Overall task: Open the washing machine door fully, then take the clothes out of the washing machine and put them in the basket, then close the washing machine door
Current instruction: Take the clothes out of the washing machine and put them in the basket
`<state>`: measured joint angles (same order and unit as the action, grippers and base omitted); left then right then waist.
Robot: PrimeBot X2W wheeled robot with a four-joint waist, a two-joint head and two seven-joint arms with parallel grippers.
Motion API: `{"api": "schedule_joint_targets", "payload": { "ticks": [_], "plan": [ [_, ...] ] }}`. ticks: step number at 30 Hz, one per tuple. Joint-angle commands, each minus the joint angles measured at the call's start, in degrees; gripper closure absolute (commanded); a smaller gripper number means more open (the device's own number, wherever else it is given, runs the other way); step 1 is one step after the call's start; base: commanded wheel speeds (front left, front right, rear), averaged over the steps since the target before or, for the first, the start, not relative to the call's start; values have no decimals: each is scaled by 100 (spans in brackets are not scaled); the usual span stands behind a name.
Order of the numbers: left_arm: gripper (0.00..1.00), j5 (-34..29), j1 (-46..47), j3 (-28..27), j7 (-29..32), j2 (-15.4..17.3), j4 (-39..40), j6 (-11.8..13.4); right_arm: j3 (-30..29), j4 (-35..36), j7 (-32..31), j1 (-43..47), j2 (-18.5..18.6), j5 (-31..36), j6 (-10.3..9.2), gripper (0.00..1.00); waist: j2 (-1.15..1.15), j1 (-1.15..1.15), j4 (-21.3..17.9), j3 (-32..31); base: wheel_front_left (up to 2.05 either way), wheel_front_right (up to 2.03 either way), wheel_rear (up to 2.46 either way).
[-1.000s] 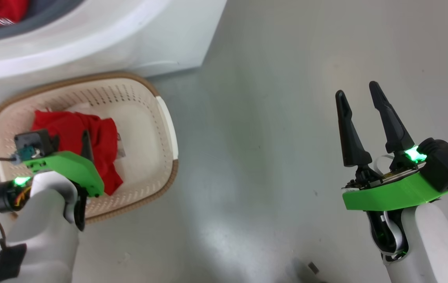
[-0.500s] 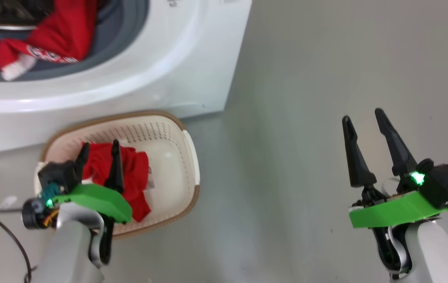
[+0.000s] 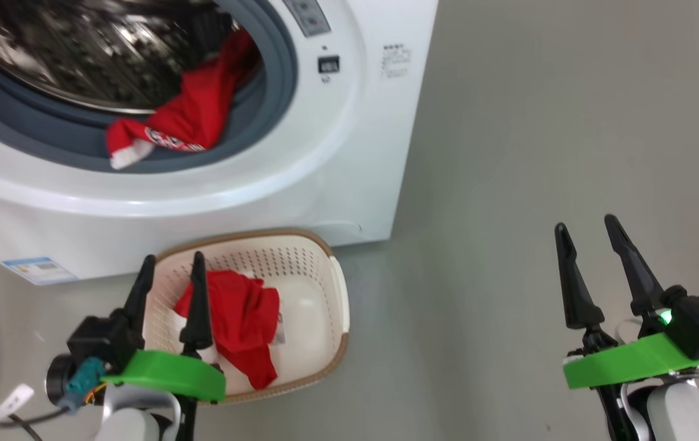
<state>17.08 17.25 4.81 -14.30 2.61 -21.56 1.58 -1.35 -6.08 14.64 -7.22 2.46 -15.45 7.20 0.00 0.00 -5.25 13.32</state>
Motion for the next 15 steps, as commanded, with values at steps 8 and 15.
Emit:
{"api": "schedule_joint_targets", "payload": {
  "ticks": [8, 15],
  "plan": [
    [0, -291, -571, -118, -70, 36, 900, 39, -33, 209, 36, 268, 42, 198, 29, 0, 0, 0, 366, -646, 0, 0, 0],
    [0, -369, -952, -128, -70, 30, 1245, 192, -142, 295, 36, 528, 42, 273, 29, 0, 0, 0, 465, -974, 0, 0, 0]
  ]
}}
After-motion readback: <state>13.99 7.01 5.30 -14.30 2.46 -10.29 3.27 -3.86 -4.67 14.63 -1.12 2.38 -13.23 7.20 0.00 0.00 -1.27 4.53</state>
